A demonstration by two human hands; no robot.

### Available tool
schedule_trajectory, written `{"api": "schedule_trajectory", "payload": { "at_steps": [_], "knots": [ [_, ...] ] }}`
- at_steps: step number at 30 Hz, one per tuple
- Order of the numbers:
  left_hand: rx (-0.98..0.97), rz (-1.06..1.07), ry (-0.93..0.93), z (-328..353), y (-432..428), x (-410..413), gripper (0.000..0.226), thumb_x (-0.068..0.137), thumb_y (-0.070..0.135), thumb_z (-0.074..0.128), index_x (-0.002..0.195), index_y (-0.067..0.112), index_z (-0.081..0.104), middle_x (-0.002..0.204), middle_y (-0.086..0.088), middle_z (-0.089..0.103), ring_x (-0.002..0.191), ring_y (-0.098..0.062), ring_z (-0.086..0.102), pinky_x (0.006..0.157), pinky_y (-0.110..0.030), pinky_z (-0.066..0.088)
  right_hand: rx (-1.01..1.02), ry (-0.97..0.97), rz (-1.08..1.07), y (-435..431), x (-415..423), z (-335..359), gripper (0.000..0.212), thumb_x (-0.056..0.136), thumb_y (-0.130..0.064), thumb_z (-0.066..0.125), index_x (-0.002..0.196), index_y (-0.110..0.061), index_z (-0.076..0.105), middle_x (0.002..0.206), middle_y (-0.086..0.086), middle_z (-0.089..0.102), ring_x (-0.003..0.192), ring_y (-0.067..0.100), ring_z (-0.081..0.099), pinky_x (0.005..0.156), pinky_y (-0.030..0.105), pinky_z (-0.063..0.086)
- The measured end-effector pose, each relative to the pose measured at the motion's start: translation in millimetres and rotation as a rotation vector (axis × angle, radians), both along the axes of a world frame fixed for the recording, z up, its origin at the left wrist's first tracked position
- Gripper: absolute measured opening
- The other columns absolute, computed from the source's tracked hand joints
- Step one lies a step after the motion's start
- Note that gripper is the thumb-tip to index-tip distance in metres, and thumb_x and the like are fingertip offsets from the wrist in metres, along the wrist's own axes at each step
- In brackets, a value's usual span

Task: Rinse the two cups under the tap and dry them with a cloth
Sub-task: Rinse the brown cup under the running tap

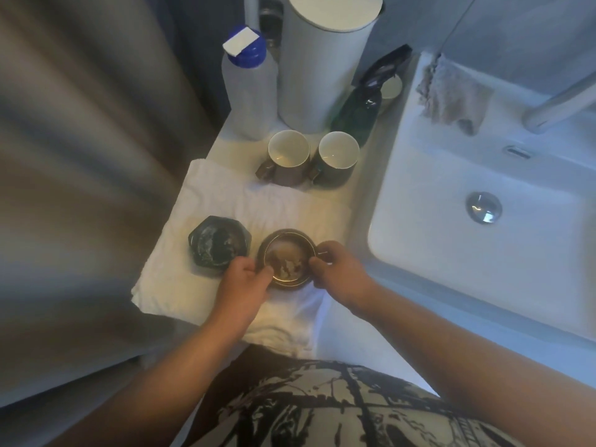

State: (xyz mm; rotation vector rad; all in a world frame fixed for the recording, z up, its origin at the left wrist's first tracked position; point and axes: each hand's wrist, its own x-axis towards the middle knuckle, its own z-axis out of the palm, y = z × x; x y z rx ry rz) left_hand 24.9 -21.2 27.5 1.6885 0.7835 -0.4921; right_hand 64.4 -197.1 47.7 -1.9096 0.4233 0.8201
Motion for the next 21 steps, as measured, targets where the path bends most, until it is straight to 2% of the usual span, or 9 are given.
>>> {"api": "schedule_trajectory", "payload": {
  "at_steps": [3,5,7,10,14,19,21],
  "knots": [
    [-0.028,0.013,-0.086,25,-1,-3,0.028,0.082,0.035,0.066,0.103,0.019,0.059,0.101,-0.012,0.071,0.097,-0.028,0.071,0.092,-0.055,0.057,0.086,-0.031,-0.051,-8,-13,22,0.017,0.100,-0.020,0.055,0.113,-0.008,0.052,0.090,0.004,0.064,0.077,0.018,0.065,0.075,0.032,0.058],
    [-0.058,0.028,-0.123,39,-6,-2,0.024,0.085,0.032,0.067,0.102,0.017,0.059,0.101,-0.015,0.071,0.097,-0.030,0.071,0.090,-0.055,0.058,0.126,-0.058,-0.086,-17,-20,34,0.017,0.099,-0.021,0.057,0.111,-0.010,0.052,0.094,0.009,0.066,0.084,0.022,0.069,0.076,0.032,0.060],
    [-0.100,0.040,-0.158,52,-17,0,0.010,0.094,0.017,0.065,0.101,0.014,0.059,0.100,-0.017,0.071,0.097,-0.032,0.071,0.086,-0.050,0.060,0.190,-0.075,-0.141,-28,-24,46,0.019,0.097,-0.023,0.059,0.112,-0.014,0.053,0.103,0.014,0.068,0.093,0.027,0.071,0.082,0.036,0.062],
    [-0.153,0.028,-0.196,70,-44,4,0.004,0.096,0.010,0.061,0.100,0.010,0.061,0.102,-0.019,0.069,0.097,-0.032,0.072,0.083,-0.047,0.061,0.280,-0.115,-0.221,-57,-29,59,0.023,0.092,-0.022,0.061,0.115,-0.017,0.058,0.105,0.016,0.070,0.092,0.029,0.074,0.087,0.046,0.061],
    [-0.191,-0.061,-0.244,88,-97,6,0.005,0.097,0.011,0.060,0.102,0.010,0.060,0.107,-0.021,0.067,0.096,-0.032,0.072,0.087,-0.050,0.060,0.269,-0.201,-0.313,-115,-43,76,0.023,0.093,-0.018,0.063,0.116,-0.015,0.061,0.110,0.008,0.066,0.089,0.027,0.074,0.085,0.047,0.061],
    [-0.250,-0.102,-0.282,101,-183,-6,0.002,0.097,0.009,0.059,0.097,0.011,0.059,0.109,-0.025,0.067,0.089,-0.032,0.071,0.069,-0.037,0.059,0.316,-0.231,-0.412,-197,-75,85,0.015,0.094,-0.015,0.063,0.109,-0.015,0.060,0.109,0.015,0.067,0.089,0.034,0.073,0.083,0.047,0.062],
    [-0.275,-0.100,-0.268,103,-216,-15,0.007,0.096,0.008,0.060,0.093,0.014,0.058,0.102,-0.022,0.068,0.083,-0.030,0.071,0.064,-0.036,0.056,0.344,-0.221,-0.446,-228,-90,83,0.016,0.095,-0.014,0.062,0.111,-0.013,0.059,0.107,0.016,0.068,0.086,0.032,0.073,0.082,0.044,0.062]
  ]
}}
